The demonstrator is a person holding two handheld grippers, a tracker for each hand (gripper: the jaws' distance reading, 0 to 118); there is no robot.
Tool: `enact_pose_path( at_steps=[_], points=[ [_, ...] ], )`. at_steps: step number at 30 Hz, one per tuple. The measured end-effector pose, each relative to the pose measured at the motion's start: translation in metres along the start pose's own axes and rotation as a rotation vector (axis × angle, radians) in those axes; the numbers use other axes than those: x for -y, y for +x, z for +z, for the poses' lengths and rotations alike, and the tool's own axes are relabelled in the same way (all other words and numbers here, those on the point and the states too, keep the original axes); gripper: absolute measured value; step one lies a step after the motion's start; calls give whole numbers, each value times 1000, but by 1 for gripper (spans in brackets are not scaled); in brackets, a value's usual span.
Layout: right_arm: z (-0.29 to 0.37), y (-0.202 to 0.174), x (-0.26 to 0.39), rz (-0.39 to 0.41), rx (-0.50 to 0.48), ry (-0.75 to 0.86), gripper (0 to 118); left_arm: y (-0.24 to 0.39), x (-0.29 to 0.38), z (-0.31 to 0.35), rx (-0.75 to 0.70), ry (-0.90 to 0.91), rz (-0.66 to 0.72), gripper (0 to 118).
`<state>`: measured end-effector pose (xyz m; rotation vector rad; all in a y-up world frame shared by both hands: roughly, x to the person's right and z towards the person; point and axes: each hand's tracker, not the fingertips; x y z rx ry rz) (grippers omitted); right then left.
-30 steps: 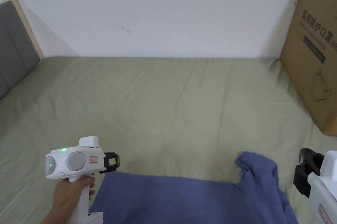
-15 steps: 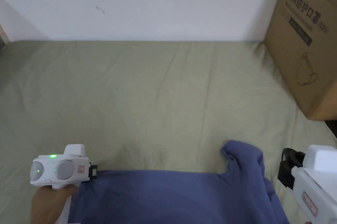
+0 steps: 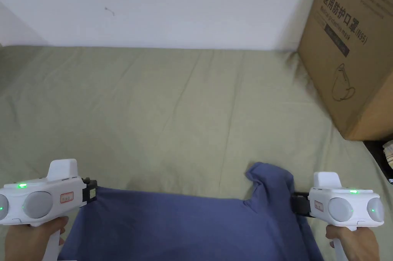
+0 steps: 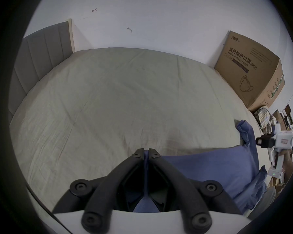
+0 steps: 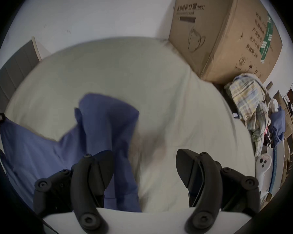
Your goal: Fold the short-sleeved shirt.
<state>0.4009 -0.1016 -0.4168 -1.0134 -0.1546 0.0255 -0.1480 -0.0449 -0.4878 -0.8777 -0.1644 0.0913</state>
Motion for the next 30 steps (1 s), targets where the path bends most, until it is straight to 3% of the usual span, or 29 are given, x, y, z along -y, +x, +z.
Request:
enact_pose_path(
  at_steps=[5,8,11,13,14,17,20,24,30],
  points=[
    [-19,-10,13,-13,-28,-15,70,-10,5,-5,5,-11,23,1],
    [-19,-22,18,10,-27,5,55,-6,9,-5,6,-25,20,1],
    [-15,-34,20,47,-28,14,35,-9,13,-6,4,-31,26,1],
    [-14,-45,21,137,14,11,5,-7,16,-2,4,-34,39,1],
    [-13,-51,21,165,39,2,2,-8,18,-1,2,-36,43,1],
    [-6,-48,21,172,38,16,1,-8,20,4,-1,-39,50,1],
    [16,-38,21,66,6,78,0,-10,23,12,-3,-34,53,1],
    [64,-20,24,-6,-66,172,0,-11,23,28,-10,-23,73,1],
    [150,-1,42,-44,-139,312,0,-25,33,55,-22,0,83,1]
  ],
)
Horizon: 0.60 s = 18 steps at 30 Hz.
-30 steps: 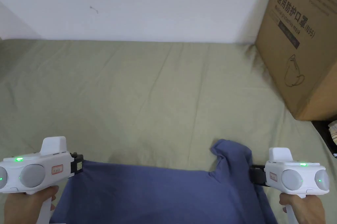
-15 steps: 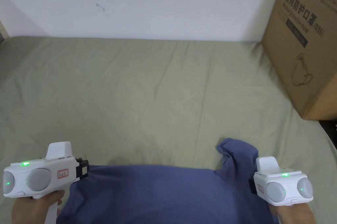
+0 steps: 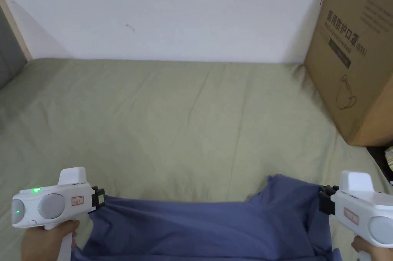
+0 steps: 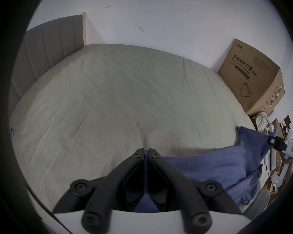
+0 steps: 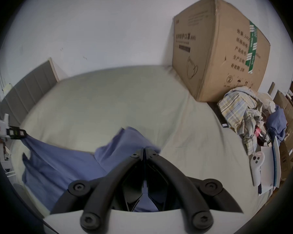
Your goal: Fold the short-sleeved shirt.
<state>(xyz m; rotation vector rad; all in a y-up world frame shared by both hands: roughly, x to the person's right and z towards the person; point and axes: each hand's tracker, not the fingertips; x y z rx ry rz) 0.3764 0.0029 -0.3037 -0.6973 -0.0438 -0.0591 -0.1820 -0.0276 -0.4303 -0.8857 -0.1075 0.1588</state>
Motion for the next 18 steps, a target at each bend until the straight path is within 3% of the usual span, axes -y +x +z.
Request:
enact_pose_path(
  at_steps=[11,18],
  points=[
    [111,-4,56,-25,-35,64,0,-18,42,54,-3,5,35,1],
    [119,7,125,-144,32,-74,0,-42,113,62,-18,-90,63,1]
  ],
)
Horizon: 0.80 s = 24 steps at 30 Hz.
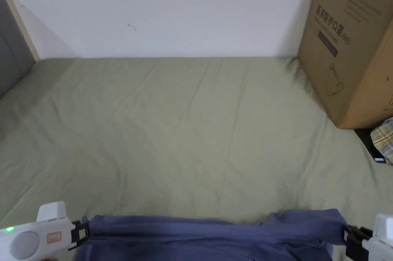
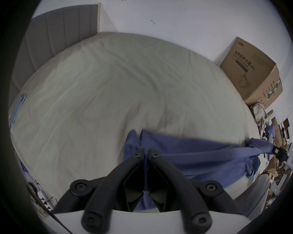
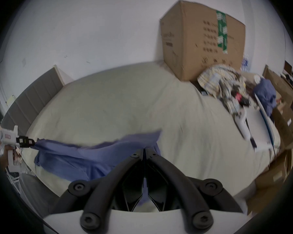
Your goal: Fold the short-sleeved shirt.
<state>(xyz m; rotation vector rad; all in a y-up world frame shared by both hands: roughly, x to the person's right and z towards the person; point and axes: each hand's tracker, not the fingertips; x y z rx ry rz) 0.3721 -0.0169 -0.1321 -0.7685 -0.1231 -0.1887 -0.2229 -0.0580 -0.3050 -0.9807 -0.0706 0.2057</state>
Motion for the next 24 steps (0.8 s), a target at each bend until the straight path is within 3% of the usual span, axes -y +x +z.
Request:
enact_pose_path(
  at_steps=[6,15,17,18,19,20,21,22,24],
  points=[
    [-38,29,44,-128,69,-160,0,-11,41,-13,-14,-57,19,1],
    [-74,29,56,-109,130,-223,0,-16,53,-11,-34,-54,6,2],
    [-61,17,47,-96,119,-222,1,-15,52,-2,-26,-57,18,16],
    [-52,8,41,-82,119,-201,7,-13,49,6,-11,-54,35,38],
    [-44,2,33,-40,128,-157,20,-11,45,12,6,-43,37,62],
    [-37,-3,23,-8,120,-124,42,-3,42,26,28,4,37,81],
    [-32,-5,13,20,115,-83,73,3,37,38,32,61,32,98],
    [-22,-10,2,32,93,-22,85,10,31,52,39,128,18,101],
    [-1,-23,-23,58,63,87,86,21,13,71,68,233,5,101]
  ],
)
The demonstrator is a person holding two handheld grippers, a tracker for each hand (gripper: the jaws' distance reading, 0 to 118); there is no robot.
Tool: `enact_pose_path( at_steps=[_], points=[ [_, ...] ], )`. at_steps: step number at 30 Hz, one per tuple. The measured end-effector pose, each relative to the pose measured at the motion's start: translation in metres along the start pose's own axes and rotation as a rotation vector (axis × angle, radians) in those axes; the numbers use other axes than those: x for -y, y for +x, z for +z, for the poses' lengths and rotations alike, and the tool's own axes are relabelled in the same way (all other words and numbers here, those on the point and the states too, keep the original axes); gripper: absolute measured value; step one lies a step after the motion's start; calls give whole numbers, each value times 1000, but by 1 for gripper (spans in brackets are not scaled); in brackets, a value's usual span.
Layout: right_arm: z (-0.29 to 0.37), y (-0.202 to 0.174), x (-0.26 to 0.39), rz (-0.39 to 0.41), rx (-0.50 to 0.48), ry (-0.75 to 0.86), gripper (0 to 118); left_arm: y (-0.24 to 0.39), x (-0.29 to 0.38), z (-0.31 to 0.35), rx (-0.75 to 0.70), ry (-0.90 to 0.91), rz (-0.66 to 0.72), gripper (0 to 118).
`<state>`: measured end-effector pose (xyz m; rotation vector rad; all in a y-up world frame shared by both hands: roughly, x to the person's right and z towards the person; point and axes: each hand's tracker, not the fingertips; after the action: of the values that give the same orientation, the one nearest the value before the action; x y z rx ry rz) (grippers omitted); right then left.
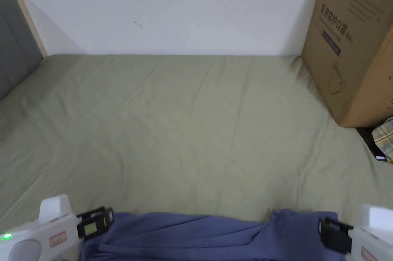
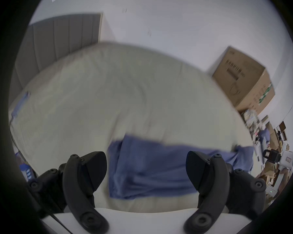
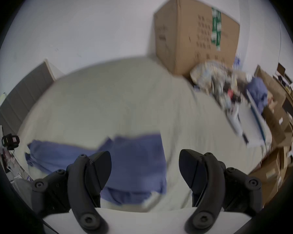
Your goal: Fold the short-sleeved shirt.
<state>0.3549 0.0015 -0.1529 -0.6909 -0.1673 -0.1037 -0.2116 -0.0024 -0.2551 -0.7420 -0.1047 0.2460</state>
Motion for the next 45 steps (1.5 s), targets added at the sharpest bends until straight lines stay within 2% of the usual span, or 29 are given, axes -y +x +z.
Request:
enact_pose_path(
  at_steps=[5,12,17,19,20,21,22,27,31,38,42,45],
  points=[
    [56,-42,-61,75,-30,268,86,42,-47,47,10,266,-112,101],
    [94,-88,-90,118,10,516,83,89,-65,76,-112,561,-239,95],
    [101,-107,-92,142,26,563,80,98,-55,79,-104,626,-261,78],
    [101,-111,-90,147,28,572,63,99,-49,81,-96,655,-270,48],
    [101,-113,-89,150,31,577,47,101,-50,79,-85,667,-267,28],
    [101,-115,-88,150,31,578,21,101,-50,80,-61,670,-261,6],
    [100,-115,-87,156,33,580,0,100,-49,80,-59,666,-252,1],
    [94,-116,-87,163,18,566,0,102,-54,77,-33,649,-241,0],
    [91,-116,-89,164,10,558,0,92,-60,66,22,521,-226,0],
    [76,-120,-90,180,5,528,0,18,-55,22,186,156,21,0],
    [64,-126,-91,192,-8,493,0,-38,-42,-5,195,-20,70,0],
    [56,-132,-91,195,-15,478,0,-72,-30,-20,268,-148,191,0]
  ],
)
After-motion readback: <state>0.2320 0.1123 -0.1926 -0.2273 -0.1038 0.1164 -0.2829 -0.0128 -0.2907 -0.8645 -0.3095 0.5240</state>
